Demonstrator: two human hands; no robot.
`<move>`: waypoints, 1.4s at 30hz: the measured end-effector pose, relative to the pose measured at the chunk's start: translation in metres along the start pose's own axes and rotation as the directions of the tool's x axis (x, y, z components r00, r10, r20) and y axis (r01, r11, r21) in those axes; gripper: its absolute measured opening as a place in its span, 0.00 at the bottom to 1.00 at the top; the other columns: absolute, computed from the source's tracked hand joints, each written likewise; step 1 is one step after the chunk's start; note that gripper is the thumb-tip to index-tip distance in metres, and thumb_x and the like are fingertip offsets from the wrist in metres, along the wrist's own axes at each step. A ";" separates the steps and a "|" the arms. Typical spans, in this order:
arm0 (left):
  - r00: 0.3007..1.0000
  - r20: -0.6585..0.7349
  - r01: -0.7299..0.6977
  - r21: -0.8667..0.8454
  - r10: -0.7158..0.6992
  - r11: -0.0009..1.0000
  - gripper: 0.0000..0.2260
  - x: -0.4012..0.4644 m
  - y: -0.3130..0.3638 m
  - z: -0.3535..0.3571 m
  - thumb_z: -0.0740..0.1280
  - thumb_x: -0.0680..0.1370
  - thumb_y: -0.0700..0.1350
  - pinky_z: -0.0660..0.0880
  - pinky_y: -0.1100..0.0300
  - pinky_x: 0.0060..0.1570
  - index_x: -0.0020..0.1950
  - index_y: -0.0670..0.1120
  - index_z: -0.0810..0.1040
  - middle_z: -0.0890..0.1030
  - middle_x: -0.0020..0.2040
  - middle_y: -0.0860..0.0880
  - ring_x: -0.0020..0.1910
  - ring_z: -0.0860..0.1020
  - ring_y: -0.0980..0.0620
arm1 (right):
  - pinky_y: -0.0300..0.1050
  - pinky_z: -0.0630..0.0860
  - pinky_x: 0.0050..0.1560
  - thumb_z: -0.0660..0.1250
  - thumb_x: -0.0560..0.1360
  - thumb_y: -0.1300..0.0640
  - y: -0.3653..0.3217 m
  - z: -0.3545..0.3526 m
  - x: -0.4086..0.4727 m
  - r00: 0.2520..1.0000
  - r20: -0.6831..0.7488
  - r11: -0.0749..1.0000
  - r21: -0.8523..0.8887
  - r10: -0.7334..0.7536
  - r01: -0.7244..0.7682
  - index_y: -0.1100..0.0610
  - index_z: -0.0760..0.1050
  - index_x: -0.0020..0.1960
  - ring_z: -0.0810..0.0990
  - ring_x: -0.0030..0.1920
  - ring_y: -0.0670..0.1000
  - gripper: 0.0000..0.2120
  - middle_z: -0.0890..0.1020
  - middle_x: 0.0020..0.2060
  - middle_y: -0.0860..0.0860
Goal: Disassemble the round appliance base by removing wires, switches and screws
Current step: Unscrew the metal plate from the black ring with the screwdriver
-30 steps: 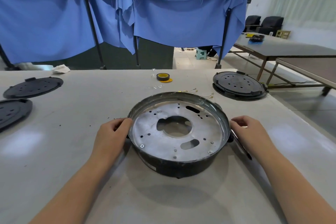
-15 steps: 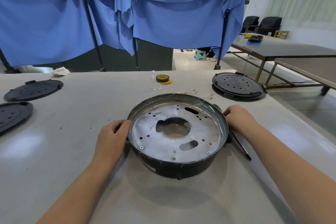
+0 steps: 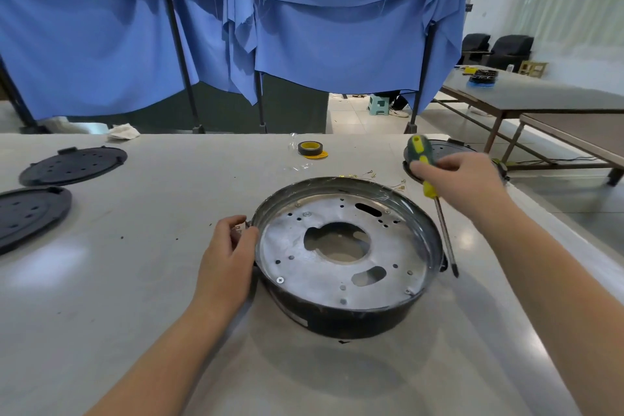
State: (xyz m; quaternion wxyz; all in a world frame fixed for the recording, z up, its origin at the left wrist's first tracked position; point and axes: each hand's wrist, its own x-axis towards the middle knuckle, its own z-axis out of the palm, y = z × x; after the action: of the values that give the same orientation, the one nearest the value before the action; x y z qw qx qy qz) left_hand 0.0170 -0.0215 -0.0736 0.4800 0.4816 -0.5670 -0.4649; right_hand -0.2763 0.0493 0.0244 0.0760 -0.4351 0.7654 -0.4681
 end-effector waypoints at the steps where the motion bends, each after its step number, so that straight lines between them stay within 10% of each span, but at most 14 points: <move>1: 1.000 0.000 -0.026 0.039 0.026 0.999 0.12 -0.002 0.001 0.002 0.62 0.68 0.58 0.76 0.40 0.52 0.50 0.63 0.73 0.81 0.42 0.56 0.47 0.80 0.45 | 0.41 0.71 0.33 0.72 0.69 0.41 -0.012 -0.001 -0.003 1.000 -0.003 0.996 0.084 -0.004 0.005 0.49 0.78 0.34 0.76 0.32 0.46 0.13 0.80 0.31 0.47; 7: 0.991 0.035 -0.131 0.193 0.127 0.972 0.14 -0.011 0.006 0.009 0.60 0.69 0.58 0.77 0.46 0.48 0.53 0.58 0.72 0.80 0.40 0.54 0.45 0.79 0.51 | 0.37 0.78 0.35 0.72 0.69 0.43 -0.061 0.014 -0.028 0.974 0.226 0.870 0.481 -0.007 -0.106 0.54 0.78 0.48 0.83 0.35 0.46 0.16 0.83 0.38 0.48; 14: 0.983 0.071 -0.182 0.290 0.168 0.940 0.22 -0.014 0.005 0.013 0.58 0.75 0.60 0.72 0.57 0.47 0.67 0.55 0.63 0.77 0.45 0.52 0.49 0.76 0.53 | 0.32 0.78 0.36 0.67 0.76 0.55 -0.072 0.051 -0.050 0.956 0.219 0.750 0.661 -0.193 0.000 0.49 0.77 0.43 0.84 0.38 0.42 0.04 0.85 0.33 0.42; 21: 0.936 0.152 -0.349 0.301 0.316 0.888 0.24 -0.020 0.012 0.014 0.54 0.76 0.55 0.65 0.59 0.67 0.73 0.57 0.62 0.70 0.68 0.58 0.67 0.67 0.61 | 0.31 0.77 0.40 0.65 0.77 0.56 -0.064 0.063 -0.058 0.928 0.151 0.717 0.680 -0.339 0.151 0.44 0.76 0.47 0.84 0.43 0.40 0.07 0.84 0.37 0.39; 27: 0.944 0.196 -0.313 0.271 0.266 0.910 0.22 -0.022 0.012 0.020 0.51 0.75 0.50 0.62 0.75 0.60 0.69 0.53 0.68 0.72 0.64 0.58 0.63 0.68 0.66 | 0.31 0.77 0.42 0.65 0.77 0.55 -0.060 0.061 -0.065 0.910 0.124 0.742 0.627 -0.397 0.238 0.45 0.76 0.47 0.83 0.44 0.41 0.05 0.84 0.41 0.43; 42: 0.936 0.169 -0.343 0.235 0.310 0.909 0.18 -0.025 0.017 0.020 0.54 0.76 0.49 0.69 0.61 0.62 0.65 0.57 0.68 0.73 0.60 0.62 0.61 0.71 0.62 | 0.40 0.80 0.34 0.78 0.65 0.51 -0.086 0.065 -0.073 0.827 0.147 0.723 0.583 -0.543 0.371 0.51 0.69 0.42 0.82 0.33 0.46 0.17 0.82 0.36 0.47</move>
State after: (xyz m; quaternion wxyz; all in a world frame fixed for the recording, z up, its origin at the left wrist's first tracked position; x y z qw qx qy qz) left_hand -0.0022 0.0059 -0.0615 0.4462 0.4080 -0.7254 -0.3291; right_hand -0.1461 0.0446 0.0348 0.1918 -0.6410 0.4508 -0.5908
